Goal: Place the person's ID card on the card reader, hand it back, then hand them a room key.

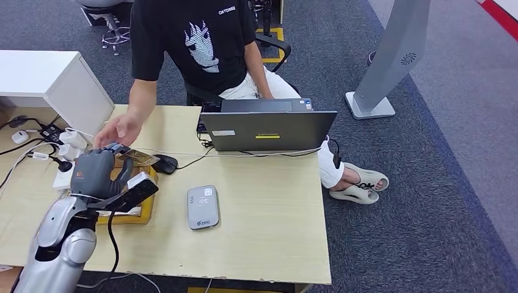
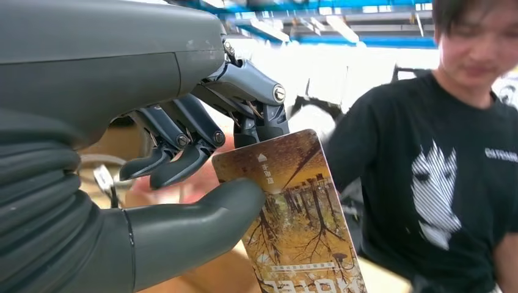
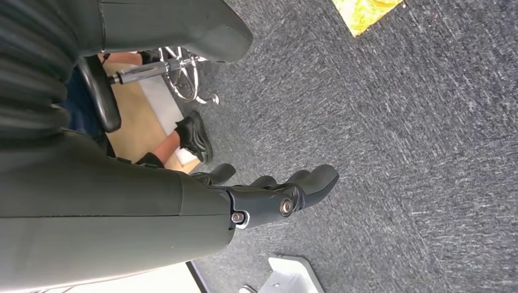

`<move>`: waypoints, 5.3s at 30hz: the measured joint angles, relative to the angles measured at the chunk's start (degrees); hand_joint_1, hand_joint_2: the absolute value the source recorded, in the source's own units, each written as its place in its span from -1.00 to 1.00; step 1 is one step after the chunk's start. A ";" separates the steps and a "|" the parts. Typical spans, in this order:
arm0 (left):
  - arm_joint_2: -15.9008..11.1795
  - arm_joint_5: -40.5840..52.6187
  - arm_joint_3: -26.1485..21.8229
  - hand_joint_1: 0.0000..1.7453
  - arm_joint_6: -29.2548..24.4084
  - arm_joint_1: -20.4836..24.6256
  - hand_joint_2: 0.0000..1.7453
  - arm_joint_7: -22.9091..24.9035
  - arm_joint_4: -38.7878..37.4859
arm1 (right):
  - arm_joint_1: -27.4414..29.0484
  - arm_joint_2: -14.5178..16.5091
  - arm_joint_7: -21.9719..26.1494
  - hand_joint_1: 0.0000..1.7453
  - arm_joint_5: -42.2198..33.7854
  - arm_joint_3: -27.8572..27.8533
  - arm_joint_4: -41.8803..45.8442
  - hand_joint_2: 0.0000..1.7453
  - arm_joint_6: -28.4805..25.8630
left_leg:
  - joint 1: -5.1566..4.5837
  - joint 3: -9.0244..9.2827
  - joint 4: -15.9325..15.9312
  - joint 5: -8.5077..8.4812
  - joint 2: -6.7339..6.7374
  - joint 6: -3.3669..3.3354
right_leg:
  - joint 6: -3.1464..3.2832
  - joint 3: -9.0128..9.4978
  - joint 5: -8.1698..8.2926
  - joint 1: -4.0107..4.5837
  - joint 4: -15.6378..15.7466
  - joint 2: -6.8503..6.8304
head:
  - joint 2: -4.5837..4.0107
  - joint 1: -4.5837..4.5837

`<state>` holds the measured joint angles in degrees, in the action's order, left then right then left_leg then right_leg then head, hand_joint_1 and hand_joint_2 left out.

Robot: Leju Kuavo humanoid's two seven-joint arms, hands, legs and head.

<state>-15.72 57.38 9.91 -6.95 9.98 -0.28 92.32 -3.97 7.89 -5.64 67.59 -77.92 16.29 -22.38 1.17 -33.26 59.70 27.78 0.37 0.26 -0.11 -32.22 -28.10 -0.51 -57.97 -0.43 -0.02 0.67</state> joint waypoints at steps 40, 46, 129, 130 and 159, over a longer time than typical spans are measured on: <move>-2.16 8.80 -3.79 1.00 -5.03 2.06 1.00 2.53 1.77 | -0.01 0.00 0.00 -1.00 0.24 0.28 -0.29 1.00 0.02 | -0.01 -0.11 0.00 0.01 0.01 -0.01 | 0.00 -0.08 0.00 -0.01 0.01 0.01 | 0.00 -0.01; -2.16 8.80 -3.81 1.00 -5.03 2.16 1.00 2.53 1.77 | -0.01 0.00 0.00 -1.00 0.23 0.28 -0.29 1.00 0.02 | -0.01 -0.14 0.00 0.02 0.02 -0.01 | 0.00 -0.11 0.00 -0.01 0.01 0.02 | 0.00 -0.01; -6.57 17.08 0.04 -1.00 -5.04 -17.88 1.00 2.22 15.58 | 0.31 0.66 -0.91 -1.00 -2.66 -1.61 -0.64 1.00 -0.87 | 0.02 -0.18 -0.01 0.02 0.05 0.03 | 0.01 -0.18 -0.01 0.00 0.00 0.02 | 0.00 0.00; -6.85 17.30 0.05 -1.00 -5.08 -17.99 1.00 2.34 15.75 | 0.31 0.70 -0.92 -1.00 -2.69 -1.71 -0.64 1.00 -0.87 | 0.02 -0.18 -0.01 0.01 0.04 0.04 | 0.01 -0.18 -0.01 0.00 0.00 0.02 | 0.00 0.01; -8.20 17.70 0.06 -1.00 -5.17 -18.60 1.00 2.38 16.37 | 0.31 1.07 -0.92 -1.00 -2.78 -2.12 -0.57 1.00 -0.92 | 0.01 -0.18 -0.01 0.00 0.04 0.02 | 0.01 -0.17 -0.01 -0.01 0.00 0.03 | 0.00 -0.01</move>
<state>-23.92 75.08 9.97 -12.11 -8.61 2.10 108.69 -3.66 8.96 -6.56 64.81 -80.04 15.72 -23.30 1.18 -33.44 59.69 27.78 0.42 0.28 -0.10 -32.39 -28.11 -0.52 -57.97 -0.41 -0.02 0.66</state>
